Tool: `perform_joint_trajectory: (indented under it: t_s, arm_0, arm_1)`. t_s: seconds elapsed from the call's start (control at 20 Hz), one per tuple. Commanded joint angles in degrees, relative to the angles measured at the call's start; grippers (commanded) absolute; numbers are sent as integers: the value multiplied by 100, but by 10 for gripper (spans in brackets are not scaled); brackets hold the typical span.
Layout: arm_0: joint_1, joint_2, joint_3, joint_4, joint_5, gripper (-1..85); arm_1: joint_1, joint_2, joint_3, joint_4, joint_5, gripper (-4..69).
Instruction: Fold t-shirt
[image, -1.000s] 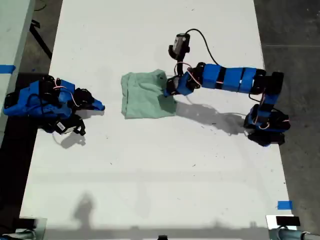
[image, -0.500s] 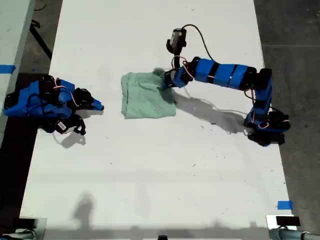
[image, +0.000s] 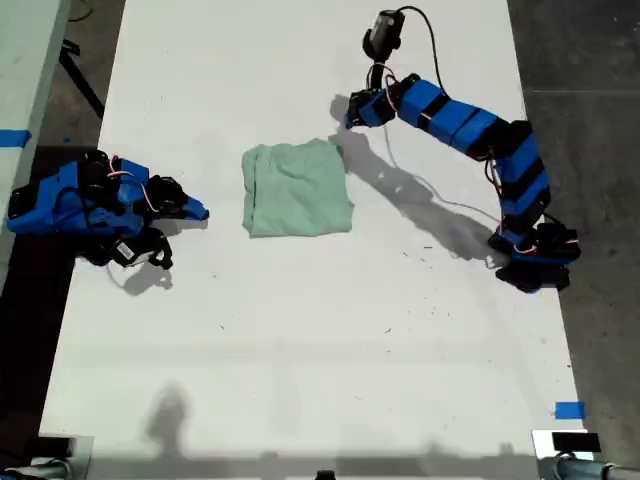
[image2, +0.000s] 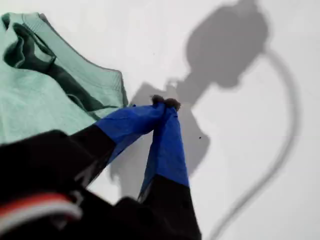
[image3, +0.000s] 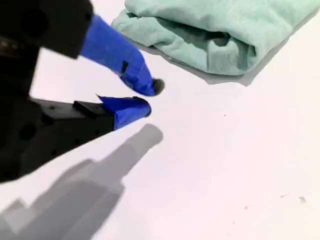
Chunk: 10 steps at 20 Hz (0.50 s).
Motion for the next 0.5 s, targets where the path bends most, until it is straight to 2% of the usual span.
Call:
perform_joint_trajectory:
  t_s: [0.0,0.1,0.2,0.3,0.45]
  arm_0:
    - [378,18,-35,26,-70,146]
    - [721,18,-35,26,-70,144]
    - [984,18,-35,26,-70,144]
    - [1143,9,-35,26,-53,144]
    - [1239,9,-35,26,-44,144]
  arm_1:
    - [-149,1591,255,483,-18,-10]
    - [-352,2637,809,1143,185,-10]
    - [-571,4025,2004,1521,554,-10]
    - [-879,5660,3814,1556,1151,-10]
    - [-1600,7910,6645,1494,2487,-10]
